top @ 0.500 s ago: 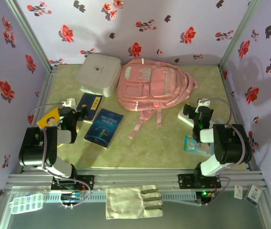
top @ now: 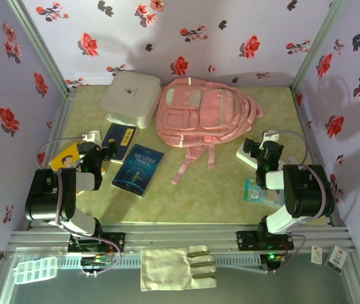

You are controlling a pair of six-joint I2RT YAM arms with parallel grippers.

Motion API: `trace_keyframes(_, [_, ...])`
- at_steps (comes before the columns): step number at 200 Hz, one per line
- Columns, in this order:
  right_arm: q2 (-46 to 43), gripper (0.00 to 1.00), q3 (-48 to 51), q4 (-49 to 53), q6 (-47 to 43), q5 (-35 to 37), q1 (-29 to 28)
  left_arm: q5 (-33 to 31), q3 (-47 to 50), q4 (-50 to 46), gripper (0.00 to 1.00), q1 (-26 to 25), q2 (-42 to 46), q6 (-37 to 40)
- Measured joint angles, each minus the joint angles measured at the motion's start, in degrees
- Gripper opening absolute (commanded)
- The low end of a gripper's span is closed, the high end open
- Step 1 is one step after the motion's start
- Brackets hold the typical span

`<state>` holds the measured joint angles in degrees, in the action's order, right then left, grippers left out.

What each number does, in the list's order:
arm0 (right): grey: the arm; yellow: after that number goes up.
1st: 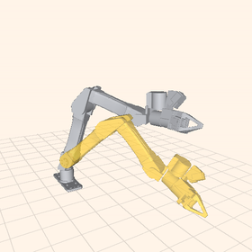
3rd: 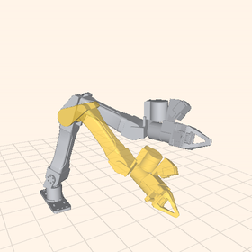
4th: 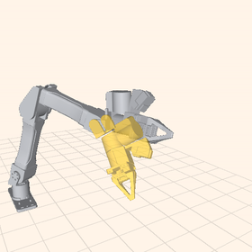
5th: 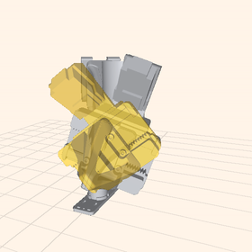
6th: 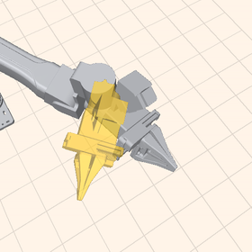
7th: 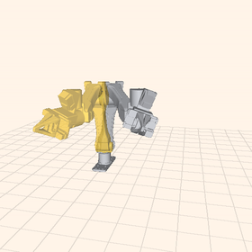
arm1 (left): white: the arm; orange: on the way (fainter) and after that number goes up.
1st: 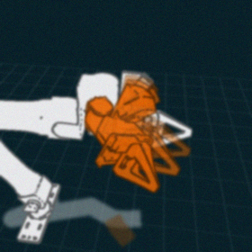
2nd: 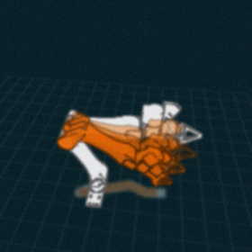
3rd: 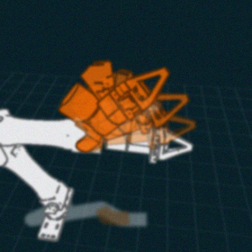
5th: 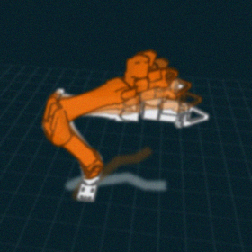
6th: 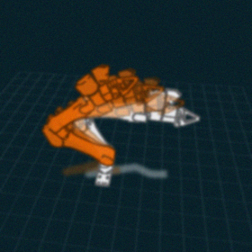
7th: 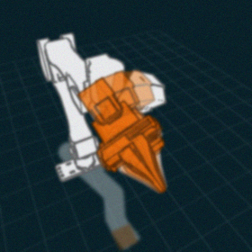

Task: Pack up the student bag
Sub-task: Rotate the student bag at the top-center of the table.

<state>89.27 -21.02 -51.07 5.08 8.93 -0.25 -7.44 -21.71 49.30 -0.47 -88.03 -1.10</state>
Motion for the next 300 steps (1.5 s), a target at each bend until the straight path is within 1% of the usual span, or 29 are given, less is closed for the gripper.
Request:
trace_keyframes(186, [-0.46,0.99,-0.11,1.03,0.28,0.68,0.0,0.0,0.0,-0.35,1.0,0.0,0.37,0.0])
trace_keyframes(213, [-4.15,0.99,-2.97,8.68,0.74,1.88,0.0,-0.42,-0.33,-4.9,1.0,0.0,5.7,-0.02])
trace_keyframes(239, [-6.58,0.99,-9.55,17.73,0.46,3.58,-1.31,-1.64,-3.1,-11.23,1.0,-0.28,11.98,-0.63])
trace_keyframes(252, [-7.54,0.99,-13.22,22.6,1.03,4.46,-2.64,-2.08,-5.09,-14.6,1.0,-0.74,15.15,-2.8])
trace_keyframes(273, [-8.0,0.99,-21.14,33.09,4.83,4.26,-3.76,-2.25,-9.51,-21.0,1.0,-2.16,18.53,-7.91])
trace_keyframes(288, [-7.17,0.99,-27.98,40.98,8.79,3.26,-3.78,-2.23,-14.1,-26.27,1.0,-4.31,19.15,-12.07])
trace_keyframes(300, [-5.9,0.99,-32.48,44.98,11.78,1.77,-3.78,-2.21,-17.64,-29.75,1.0,-6.95,18.97,-14.99])
